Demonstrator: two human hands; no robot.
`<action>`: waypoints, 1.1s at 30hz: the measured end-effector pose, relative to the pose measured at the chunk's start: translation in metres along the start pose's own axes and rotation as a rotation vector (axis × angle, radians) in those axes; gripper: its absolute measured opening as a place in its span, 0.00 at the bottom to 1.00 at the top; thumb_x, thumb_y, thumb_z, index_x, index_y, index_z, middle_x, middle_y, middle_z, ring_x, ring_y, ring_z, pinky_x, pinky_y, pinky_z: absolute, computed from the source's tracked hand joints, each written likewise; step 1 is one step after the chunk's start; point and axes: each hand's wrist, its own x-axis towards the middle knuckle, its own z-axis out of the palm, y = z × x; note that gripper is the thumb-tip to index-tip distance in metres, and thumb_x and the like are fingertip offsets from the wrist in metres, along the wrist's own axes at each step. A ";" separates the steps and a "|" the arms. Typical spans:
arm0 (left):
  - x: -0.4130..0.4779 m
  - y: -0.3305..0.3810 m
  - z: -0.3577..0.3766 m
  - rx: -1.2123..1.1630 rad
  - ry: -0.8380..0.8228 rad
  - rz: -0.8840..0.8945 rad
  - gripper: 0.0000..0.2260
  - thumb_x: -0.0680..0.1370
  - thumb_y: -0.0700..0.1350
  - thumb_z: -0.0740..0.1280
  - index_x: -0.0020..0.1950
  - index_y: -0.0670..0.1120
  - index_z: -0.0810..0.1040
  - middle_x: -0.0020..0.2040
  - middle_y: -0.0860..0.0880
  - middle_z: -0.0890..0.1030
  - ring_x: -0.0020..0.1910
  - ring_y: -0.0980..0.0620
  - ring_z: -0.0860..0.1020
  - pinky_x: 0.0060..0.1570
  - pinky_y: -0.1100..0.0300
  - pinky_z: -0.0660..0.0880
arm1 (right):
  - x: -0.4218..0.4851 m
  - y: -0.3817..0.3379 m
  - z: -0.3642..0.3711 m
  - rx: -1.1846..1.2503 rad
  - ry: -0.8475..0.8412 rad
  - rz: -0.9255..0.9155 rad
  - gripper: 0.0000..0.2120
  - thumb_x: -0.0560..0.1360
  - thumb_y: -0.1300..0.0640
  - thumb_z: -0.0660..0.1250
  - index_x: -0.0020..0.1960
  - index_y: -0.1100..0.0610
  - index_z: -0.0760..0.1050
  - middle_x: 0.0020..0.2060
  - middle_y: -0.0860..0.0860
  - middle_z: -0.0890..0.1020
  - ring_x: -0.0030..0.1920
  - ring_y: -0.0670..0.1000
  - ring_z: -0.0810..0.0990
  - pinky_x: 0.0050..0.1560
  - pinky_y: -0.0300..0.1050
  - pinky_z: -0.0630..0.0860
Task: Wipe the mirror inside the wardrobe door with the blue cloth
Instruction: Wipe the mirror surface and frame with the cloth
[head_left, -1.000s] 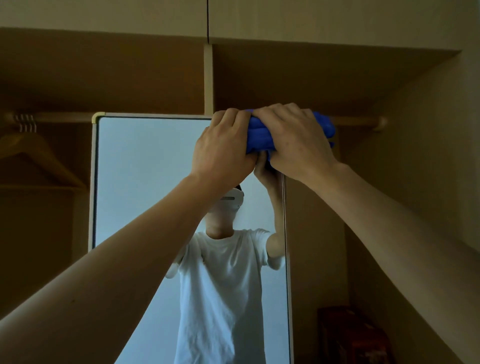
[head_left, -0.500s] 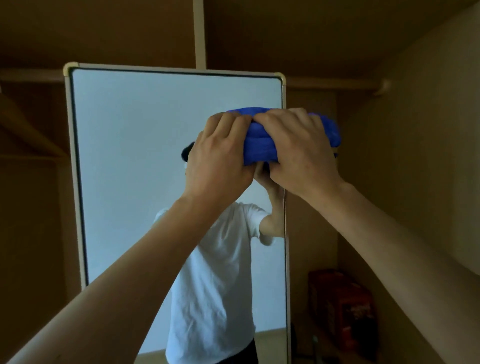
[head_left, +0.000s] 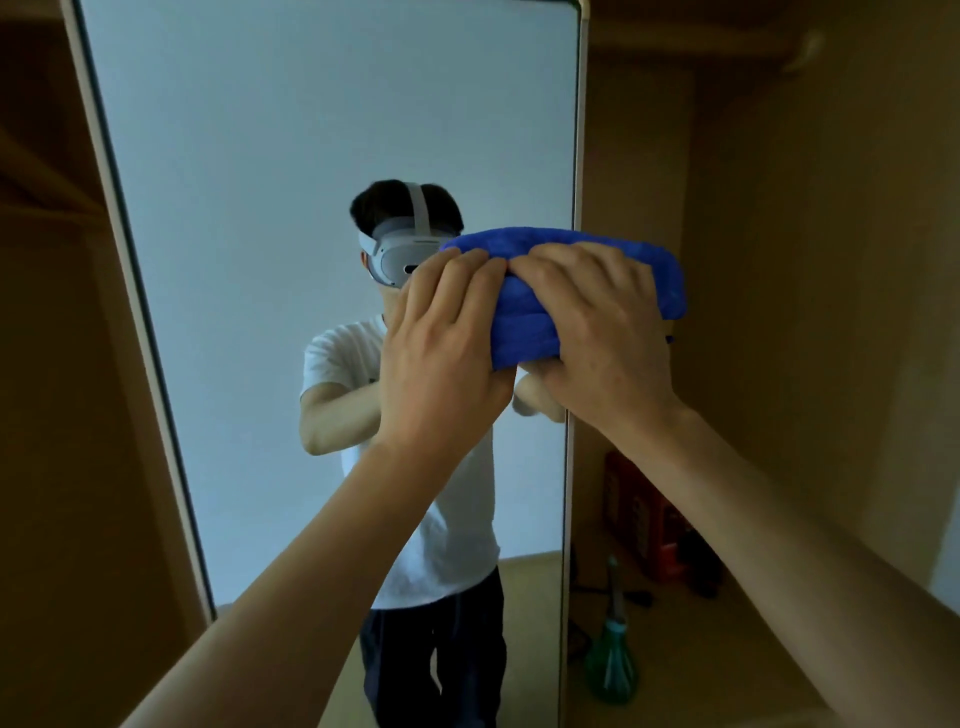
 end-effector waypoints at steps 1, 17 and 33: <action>-0.007 0.002 0.002 -0.009 -0.002 -0.013 0.21 0.73 0.41 0.69 0.65 0.38 0.79 0.63 0.41 0.80 0.65 0.39 0.75 0.66 0.45 0.72 | -0.007 -0.002 0.001 -0.005 -0.005 0.004 0.26 0.69 0.55 0.72 0.67 0.54 0.74 0.63 0.50 0.79 0.64 0.56 0.75 0.66 0.53 0.67; -0.111 0.024 0.017 -0.027 -0.047 -0.140 0.23 0.72 0.36 0.72 0.67 0.38 0.79 0.67 0.41 0.79 0.71 0.40 0.72 0.69 0.42 0.70 | -0.108 -0.034 0.017 0.042 -0.068 0.056 0.25 0.70 0.59 0.68 0.67 0.53 0.74 0.66 0.52 0.78 0.67 0.56 0.73 0.66 0.55 0.67; -0.218 0.045 0.024 -0.041 -0.236 -0.247 0.27 0.70 0.39 0.75 0.69 0.41 0.77 0.70 0.44 0.77 0.73 0.43 0.70 0.71 0.49 0.66 | -0.211 -0.062 0.024 0.121 -0.213 0.087 0.21 0.75 0.57 0.67 0.67 0.52 0.72 0.66 0.51 0.78 0.66 0.55 0.73 0.65 0.52 0.67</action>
